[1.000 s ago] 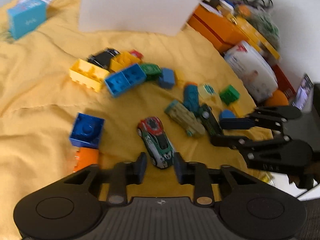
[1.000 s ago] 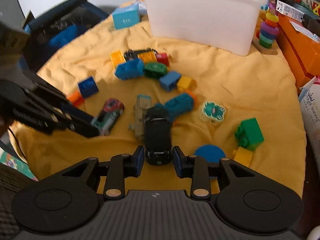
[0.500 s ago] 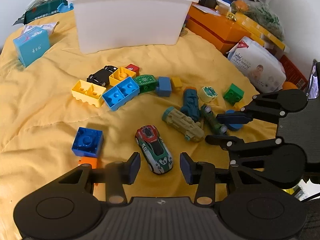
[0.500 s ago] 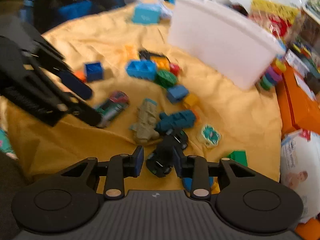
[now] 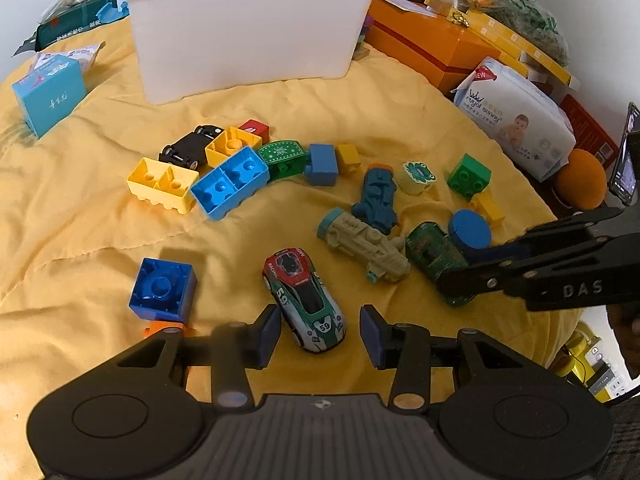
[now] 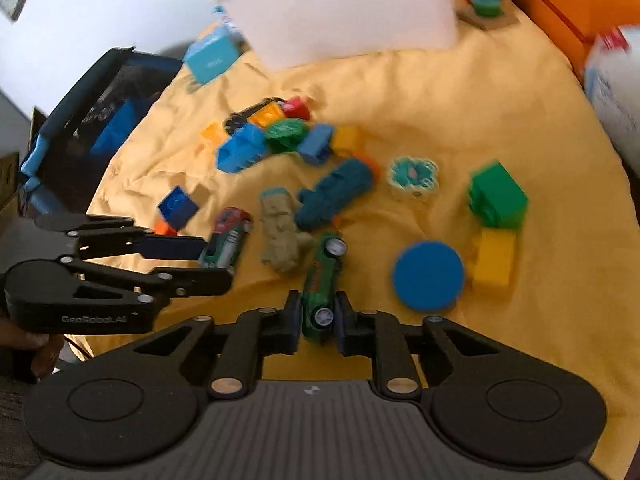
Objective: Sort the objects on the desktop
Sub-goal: 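Close the right tool on the green race car while the left tool grasps the black car, then carry both held cars over the white bin and open both tools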
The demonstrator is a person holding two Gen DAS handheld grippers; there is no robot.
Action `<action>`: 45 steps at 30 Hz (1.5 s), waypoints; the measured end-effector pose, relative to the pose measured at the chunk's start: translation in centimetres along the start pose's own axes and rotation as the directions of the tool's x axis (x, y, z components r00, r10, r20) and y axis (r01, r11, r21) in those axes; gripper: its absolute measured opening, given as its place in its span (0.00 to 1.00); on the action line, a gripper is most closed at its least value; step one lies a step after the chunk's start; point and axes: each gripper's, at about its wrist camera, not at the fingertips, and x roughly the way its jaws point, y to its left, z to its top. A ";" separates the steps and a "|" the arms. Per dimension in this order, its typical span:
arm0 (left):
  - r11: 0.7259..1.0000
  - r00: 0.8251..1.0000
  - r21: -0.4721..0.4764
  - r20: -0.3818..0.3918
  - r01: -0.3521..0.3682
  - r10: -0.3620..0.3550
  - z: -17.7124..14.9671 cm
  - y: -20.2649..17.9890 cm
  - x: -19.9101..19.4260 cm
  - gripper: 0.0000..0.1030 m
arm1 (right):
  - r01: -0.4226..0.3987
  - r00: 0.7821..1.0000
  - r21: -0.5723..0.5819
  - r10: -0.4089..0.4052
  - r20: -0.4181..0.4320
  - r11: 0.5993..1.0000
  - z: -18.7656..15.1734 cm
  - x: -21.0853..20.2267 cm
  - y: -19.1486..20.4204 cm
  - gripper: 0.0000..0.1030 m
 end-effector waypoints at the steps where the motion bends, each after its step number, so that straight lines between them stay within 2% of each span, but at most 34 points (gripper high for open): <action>1: 1.000 1.000 -0.001 0.001 0.000 0.000 0.0 0.0 0.0 0.46 | 0.021 1.000 -0.009 -0.021 0.015 1.000 -0.1 -0.3 0.2 0.33; 4: 1.000 1.000 0.000 0.004 -0.003 0.003 0.0 0.1 -0.1 0.46 | 0.119 0.991 -0.075 -0.115 0.064 0.990 -0.2 -1.0 0.8 0.37; 7: 1.000 1.000 0.005 0.005 -0.001 0.001 -0.1 0.0 -0.1 0.47 | 0.138 0.988 -0.119 -0.129 0.079 0.983 0.2 -1.3 1.1 0.38; 12: 1.000 1.000 0.021 -0.010 0.002 -0.002 -0.2 -0.3 0.4 0.47 | 0.189 0.981 -0.266 -0.169 0.096 0.945 0.3 -0.6 3.5 0.39; 14: 1.000 1.000 0.022 -0.012 0.003 -0.002 -0.2 -0.3 0.7 0.45 | 0.195 0.981 -0.279 -0.182 0.074 0.940 0.2 0.3 3.7 0.39; 17: 0.999 1.000 0.047 0.017 -0.018 0.017 -0.2 -0.1 0.9 0.38 | 0.231 0.973 -0.307 -0.227 0.049 0.923 -0.3 1.6 3.6 0.40; 18: 0.999 1.000 0.049 0.022 -0.014 0.013 -0.1 0.0 1.0 0.38 | 0.227 0.974 -0.306 -0.216 0.071 0.924 -0.6 1.6 3.5 0.41; 21: 1.000 0.999 -0.002 0.035 0.013 -0.013 0.3 0.7 0.3 0.35 | 0.229 0.973 -0.311 -0.218 0.070 0.922 -0.5 1.3 3.5 0.33; 24: 1.000 0.995 0.007 0.100 -0.001 0.000 1.1 0.8 -1.8 0.33 | 0.195 0.980 -0.261 -0.181 0.079 0.945 0.2 0.2 3.1 0.33; 28: 1.000 0.974 0.001 0.227 0.004 -0.004 4.1 1.3 -4.9 0.30 | 0.182 0.975 -0.234 -0.145 0.169 0.955 2.0 -2.3 3.2 0.33; 32: 0.998 0.933 0.043 0.359 -0.039 0.021 8.2 1.5 -7.3 0.30 | 0.194 0.952 -0.241 -0.124 0.278 0.951 5.2 -4.2 3.8 0.33; 34: 0.995 0.916 0.065 0.399 -0.069 0.038 10.2 1.6 -7.8 0.20 | 0.204 0.938 -0.260 -0.112 0.329 0.944 7.0 -4.8 4.0 0.33; 35: 0.994 0.907 0.072 0.420 -0.080 0.042 11.4 1.8 -8.1 0.18 | 0.210 0.930 -0.269 -0.108 0.351 0.940 7.9 -5.0 4.2 0.33; 39: 0.989 0.868 0.090 0.492 -0.121 0.061 15.7 3.0 -8.5 0.18 | 0.235 0.899 -0.303 -0.087 0.430 0.924 11.8 -5.3 4.8 0.33; 41: 0.991 0.865 0.075 0.497 -0.112 0.060 17.6 4.0 -8.3 0.18 | 0.253 0.880 -0.316 -0.081 0.468 0.914 14.1 -5.1 5.2 0.33; 42: 0.993 0.871 0.068 0.489 -0.098 0.052 18.4 4.3 -8.2 0.20 | 0.260 0.875 -0.315 -0.085 0.477 0.913 15.0 -5.0 5.4 0.33; 43: 0.994 0.869 0.063 0.493 -0.084 0.042 18.7 4.3 -8.2 0.21 | 0.266 0.871 -0.311 -0.089 0.483 0.912 15.9 -4.8 5.5 0.33; 44: 0.994 0.865 0.071 0.501 -0.078 0.032 18.6 4.2 -8.2 0.30 | 0.272 0.866 -0.308 -0.092 0.492 0.912 16.5 -5.0 5.6 0.33; 45: 0.991 0.875 0.108 0.485 -0.073 0.012 18.3 4.1 -7.9 0.47 | 0.279 0.859 -0.311 -0.091 0.504 0.908 16.7 -5.1 5.7 0.33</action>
